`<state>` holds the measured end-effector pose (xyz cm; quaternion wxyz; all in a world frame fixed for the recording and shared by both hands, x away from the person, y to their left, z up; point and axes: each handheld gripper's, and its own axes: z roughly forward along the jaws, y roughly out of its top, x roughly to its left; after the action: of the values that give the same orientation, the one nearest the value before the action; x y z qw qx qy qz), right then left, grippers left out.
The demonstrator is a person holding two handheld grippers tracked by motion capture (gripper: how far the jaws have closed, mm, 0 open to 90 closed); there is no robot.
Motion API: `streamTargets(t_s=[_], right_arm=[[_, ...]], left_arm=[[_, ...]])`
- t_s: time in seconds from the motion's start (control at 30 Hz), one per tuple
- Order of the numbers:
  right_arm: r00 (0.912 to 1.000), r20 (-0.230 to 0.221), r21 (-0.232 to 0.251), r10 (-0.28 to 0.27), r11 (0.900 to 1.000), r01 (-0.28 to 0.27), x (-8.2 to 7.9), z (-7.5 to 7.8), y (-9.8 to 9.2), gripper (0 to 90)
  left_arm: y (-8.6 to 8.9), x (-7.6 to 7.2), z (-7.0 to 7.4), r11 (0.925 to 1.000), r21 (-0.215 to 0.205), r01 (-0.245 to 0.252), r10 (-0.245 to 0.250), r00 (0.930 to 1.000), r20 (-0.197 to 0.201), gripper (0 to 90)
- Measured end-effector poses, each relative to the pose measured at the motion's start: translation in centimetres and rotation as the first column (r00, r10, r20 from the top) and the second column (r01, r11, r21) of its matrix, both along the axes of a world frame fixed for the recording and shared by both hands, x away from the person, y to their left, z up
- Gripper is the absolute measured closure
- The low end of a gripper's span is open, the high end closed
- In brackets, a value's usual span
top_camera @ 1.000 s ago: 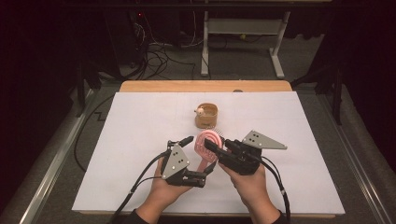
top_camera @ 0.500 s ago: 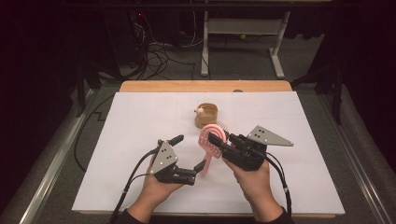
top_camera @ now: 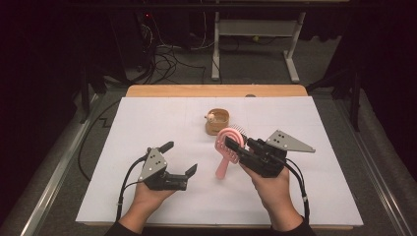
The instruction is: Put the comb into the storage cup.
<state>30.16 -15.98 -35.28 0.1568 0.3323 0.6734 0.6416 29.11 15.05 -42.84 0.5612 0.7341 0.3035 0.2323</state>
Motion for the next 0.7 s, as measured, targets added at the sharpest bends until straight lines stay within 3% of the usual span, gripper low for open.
streamTargets(t_s=[0.3, 0.47, 0.57, 0.7], right_arm=[[0.9999, 0.006, -0.006, -0.013, 1.000, 0.013, 0.2, 0.3, -0.6, 66.8], [0.9996, 0.006, -0.017, -0.028, 0.999, 0.028, 0.3, 0.3, -0.8, 66.8], [0.9991, 0.012, -0.021, -0.041, 0.999, 0.041, 0.3, 0.4, -1.1, 66.8], [0.9977, 0.006, -0.015, -0.067, 0.998, 0.067, 0.7, 0.4, -1.7, 66.8]], left_arm=[[1.9, 0.2, -1.5, 0.9987, 0.006, -0.052, 0.052, 0.9986, -0.013, 0.0], [2.6, 0.3, -2.0, 0.9980, -0.003, -0.064, 0.064, 0.9978, -0.021, 0.0], [3.1, 0.3, -2.2, 0.9971, -0.034, -0.068, 0.067, 0.9972, -0.033, 0.0], [3.6, 0.3, -2.3, 0.9971, -0.029, -0.070, 0.069, 0.9971, -0.030, 0.0]])
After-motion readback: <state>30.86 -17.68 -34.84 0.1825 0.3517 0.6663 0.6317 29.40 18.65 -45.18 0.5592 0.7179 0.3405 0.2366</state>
